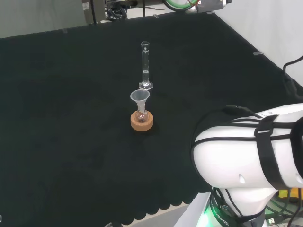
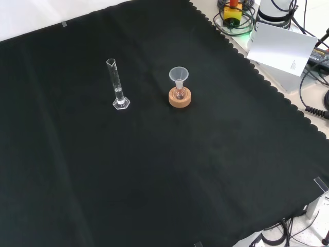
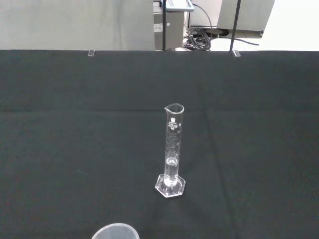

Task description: Pick up the graduated cylinder.

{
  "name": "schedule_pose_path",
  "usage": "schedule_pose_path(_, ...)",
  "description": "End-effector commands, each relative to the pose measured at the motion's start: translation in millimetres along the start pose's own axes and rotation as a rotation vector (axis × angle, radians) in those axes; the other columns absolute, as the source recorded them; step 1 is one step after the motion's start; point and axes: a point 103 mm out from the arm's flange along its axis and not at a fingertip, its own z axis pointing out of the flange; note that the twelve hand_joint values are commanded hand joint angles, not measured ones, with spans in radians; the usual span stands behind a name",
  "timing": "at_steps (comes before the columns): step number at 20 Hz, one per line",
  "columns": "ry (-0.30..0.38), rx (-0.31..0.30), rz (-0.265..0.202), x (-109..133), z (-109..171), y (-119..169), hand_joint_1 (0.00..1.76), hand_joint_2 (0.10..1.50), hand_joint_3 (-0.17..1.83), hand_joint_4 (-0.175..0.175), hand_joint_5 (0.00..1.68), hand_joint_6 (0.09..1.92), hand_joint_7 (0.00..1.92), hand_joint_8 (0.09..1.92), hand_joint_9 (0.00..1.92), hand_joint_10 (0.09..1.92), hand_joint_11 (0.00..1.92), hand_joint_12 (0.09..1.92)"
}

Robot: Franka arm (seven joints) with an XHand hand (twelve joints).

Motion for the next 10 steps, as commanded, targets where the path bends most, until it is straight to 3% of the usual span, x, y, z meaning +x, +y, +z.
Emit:
schedule_pose_path(1,-0.009,0.009,0.037,-0.6,23.0,10.6,0.13,1.22,0.33,-0.018,0.21,0.09,0.00,0.52,0.19,0.67,0.10,1.37)
schedule_pose_path(7,0.001,0.021,0.074,-14.9,51.5,35.4,0.15,1.22,0.32,-0.020,0.22,0.09,0.00,0.52,0.20,0.67,0.10,1.37)
schedule_pose_path(10,0.020,0.029,0.069,-25.6,67.4,51.0,0.17,1.22,0.31,-0.021,0.22,0.09,0.01,0.53,0.21,0.67,0.11,1.37)
